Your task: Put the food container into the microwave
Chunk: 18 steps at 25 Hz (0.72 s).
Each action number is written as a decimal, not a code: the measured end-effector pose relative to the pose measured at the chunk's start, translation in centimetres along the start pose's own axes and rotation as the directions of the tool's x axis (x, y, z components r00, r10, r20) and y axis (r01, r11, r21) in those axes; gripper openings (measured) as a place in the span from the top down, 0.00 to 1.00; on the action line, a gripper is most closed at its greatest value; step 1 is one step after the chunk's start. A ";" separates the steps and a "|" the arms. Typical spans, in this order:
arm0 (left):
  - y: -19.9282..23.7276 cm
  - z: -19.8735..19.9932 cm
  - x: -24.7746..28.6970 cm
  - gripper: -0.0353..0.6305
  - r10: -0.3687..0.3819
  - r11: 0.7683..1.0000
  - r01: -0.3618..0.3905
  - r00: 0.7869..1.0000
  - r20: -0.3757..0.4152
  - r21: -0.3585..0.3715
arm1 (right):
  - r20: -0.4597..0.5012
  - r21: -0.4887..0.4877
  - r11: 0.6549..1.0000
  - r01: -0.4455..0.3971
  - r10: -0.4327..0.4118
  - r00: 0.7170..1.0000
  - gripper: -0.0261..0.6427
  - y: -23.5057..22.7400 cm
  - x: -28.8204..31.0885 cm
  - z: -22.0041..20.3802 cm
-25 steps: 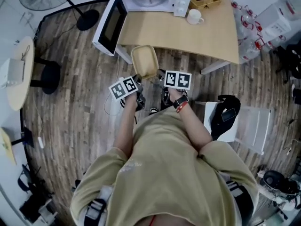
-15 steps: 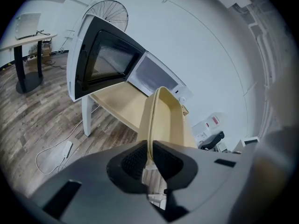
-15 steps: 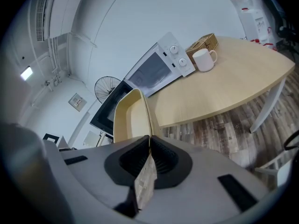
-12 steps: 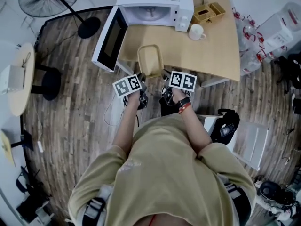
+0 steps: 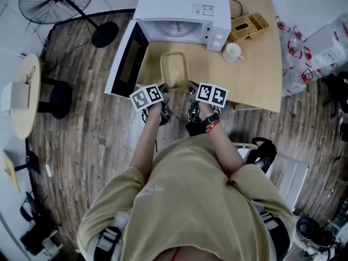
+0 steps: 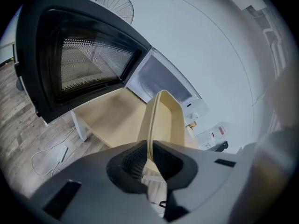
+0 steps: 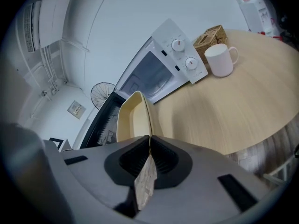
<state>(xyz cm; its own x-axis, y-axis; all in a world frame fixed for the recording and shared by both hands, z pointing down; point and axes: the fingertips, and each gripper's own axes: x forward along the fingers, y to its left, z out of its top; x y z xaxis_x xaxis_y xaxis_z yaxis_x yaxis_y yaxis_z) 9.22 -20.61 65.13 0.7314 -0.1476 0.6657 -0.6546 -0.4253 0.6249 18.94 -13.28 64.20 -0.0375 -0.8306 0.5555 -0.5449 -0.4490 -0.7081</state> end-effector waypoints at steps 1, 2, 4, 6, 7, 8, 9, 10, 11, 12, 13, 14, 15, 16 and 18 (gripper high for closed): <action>-0.1 0.5 0.6 0.87 0.003 1.000 -0.003 1.000 0.002 -0.002 | -0.002 0.003 1.000 0.002 -0.002 1.000 0.91 -0.2 0.4 0.6; -0.2 1.1 1.1 0.87 0.008 1.000 -0.008 1.000 0.006 -0.004 | -0.005 0.003 1.000 0.004 -0.004 1.000 0.91 -0.3 0.9 1.2; -0.5 2.4 2.5 0.87 0.017 1.000 -0.017 1.000 0.014 -0.011 | -0.012 -0.004 1.000 0.008 -0.008 1.000 0.91 -0.6 1.9 2.6; -0.8 3.6 3.9 0.87 0.019 1.000 -0.019 1.000 0.018 -0.024 | -0.018 -0.013 1.000 0.013 -0.014 1.000 0.91 -1.0 2.8 4.0; -1.0 4.1 4.5 0.87 0.018 0.999 -0.017 1.000 0.018 -0.033 | -0.020 -0.016 1.000 0.016 -0.016 1.000 0.91 -1.2 3.1 4.8; -1.2 4.6 5.0 0.87 0.018 0.999 -0.017 1.000 0.020 -0.040 | -0.023 -0.018 1.000 0.017 -0.018 1.000 0.91 -1.3 3.5 5.5; -1.4 5.1 5.5 0.87 0.020 0.999 -0.019 0.999 0.026 -0.043 | -0.027 -0.021 1.000 0.017 -0.018 0.999 0.91 -1.3 3.8 6.2; -1.6 5.6 5.8 0.87 0.024 0.999 -0.022 0.999 0.036 -0.041 | -0.028 -0.022 1.000 0.017 -0.018 0.999 0.91 -1.3 4.1 6.8; -1.8 6.1 6.1 0.87 0.028 0.999 -0.026 0.999 0.047 -0.035 | -0.027 -0.022 1.000 0.018 -0.018 0.999 0.91 -1.3 4.4 7.3; -2.1 6.6 6.4 0.87 0.029 0.999 -0.027 0.998 0.056 -0.024 | -0.024 -0.018 1.000 0.019 -0.019 1.000 0.91 -1.3 4.6 7.9; -2.2 7.0 6.7 0.87 0.027 1.000 -0.026 0.998 0.064 -0.012 | -0.019 -0.011 1.000 0.020 -0.020 1.000 0.91 -1.4 4.9 8.4; -2.4 7.5 7.0 0.87 0.023 1.000 -0.023 0.997 0.068 0.000 | -0.017 -0.002 1.000 0.019 -0.019 1.000 0.91 -1.5 5.3 8.9; -2.3 8.0 7.3 0.87 0.021 1.000 -0.022 0.997 0.068 0.011 | -0.019 0.005 1.000 0.016 -0.016 1.000 0.91 -1.5 5.8 9.2; -2.2 8.4 7.4 0.87 0.021 1.000 -0.022 0.997 0.068 0.019 | -0.026 0.009 1.000 0.012 -0.012 1.000 0.91 -1.4 6.2 9.4; -1.9 9.1 7.5 0.87 0.017 0.999 -0.019 0.998 0.068 0.037 | -0.039 0.014 1.000 0.012 -0.012 0.999 0.91 -1.2 7.1 9.5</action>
<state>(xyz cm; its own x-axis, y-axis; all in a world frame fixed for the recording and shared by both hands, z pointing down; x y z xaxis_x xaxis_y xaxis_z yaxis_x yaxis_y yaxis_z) 17.65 -29.03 65.21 0.7316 -0.2152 0.6468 -0.6612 -0.4549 0.5965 27.29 -21.79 64.89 -0.0637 -0.8120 0.5801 -0.5336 -0.4636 -0.7074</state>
